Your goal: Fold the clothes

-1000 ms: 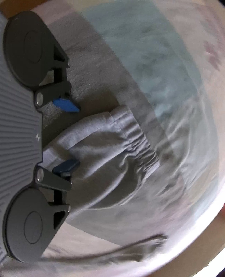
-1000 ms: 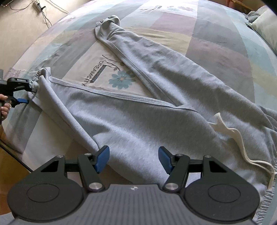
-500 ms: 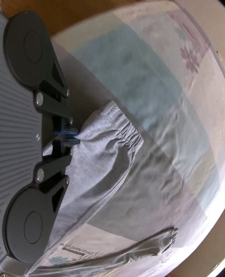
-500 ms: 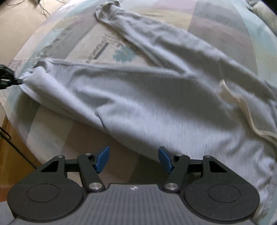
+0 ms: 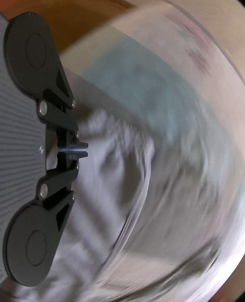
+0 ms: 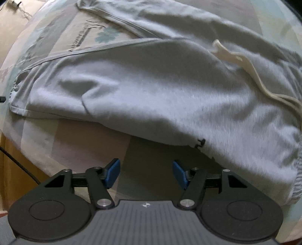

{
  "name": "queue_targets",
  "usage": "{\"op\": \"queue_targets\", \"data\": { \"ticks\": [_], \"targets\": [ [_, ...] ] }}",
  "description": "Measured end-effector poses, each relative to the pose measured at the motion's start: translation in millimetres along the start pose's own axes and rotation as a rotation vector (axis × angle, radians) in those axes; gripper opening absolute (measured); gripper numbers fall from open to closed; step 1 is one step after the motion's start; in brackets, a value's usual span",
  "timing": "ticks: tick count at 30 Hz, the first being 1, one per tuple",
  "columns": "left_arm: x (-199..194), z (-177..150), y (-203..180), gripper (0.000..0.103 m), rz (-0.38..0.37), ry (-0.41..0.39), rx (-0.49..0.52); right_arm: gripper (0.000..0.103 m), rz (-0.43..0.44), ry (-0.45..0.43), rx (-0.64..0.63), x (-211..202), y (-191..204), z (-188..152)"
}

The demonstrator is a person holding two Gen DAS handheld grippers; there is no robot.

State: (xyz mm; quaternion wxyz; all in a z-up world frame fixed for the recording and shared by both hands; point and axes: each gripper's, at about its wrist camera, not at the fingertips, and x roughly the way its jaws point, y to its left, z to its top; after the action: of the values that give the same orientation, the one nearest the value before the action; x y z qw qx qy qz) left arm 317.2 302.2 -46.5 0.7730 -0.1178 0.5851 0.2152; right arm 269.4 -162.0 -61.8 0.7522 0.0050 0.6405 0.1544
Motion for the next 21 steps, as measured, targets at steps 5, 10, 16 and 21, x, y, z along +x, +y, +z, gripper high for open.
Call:
{"op": "queue_targets", "data": {
  "ticks": [5, 10, 16, 21],
  "targets": [
    [-8, -12, -95, 0.026, -0.213, -0.01, 0.45, 0.032, -0.029, -0.015, -0.054, -1, 0, -1],
    [-22, -65, -177, 0.031, -0.503, 0.057, 0.904, 0.027, -0.101, -0.06, -0.237, -4, 14, 2],
    [-21, -97, -235, 0.031, -0.736, 0.117, 1.066, 0.024, -0.097, -0.133, -0.21, 4, -8, 27],
    [-4, -94, -263, 0.032, -0.739, 0.049, 1.006, 0.024, -0.033, -0.154, -0.071, 17, -41, 48]
  ]
}}
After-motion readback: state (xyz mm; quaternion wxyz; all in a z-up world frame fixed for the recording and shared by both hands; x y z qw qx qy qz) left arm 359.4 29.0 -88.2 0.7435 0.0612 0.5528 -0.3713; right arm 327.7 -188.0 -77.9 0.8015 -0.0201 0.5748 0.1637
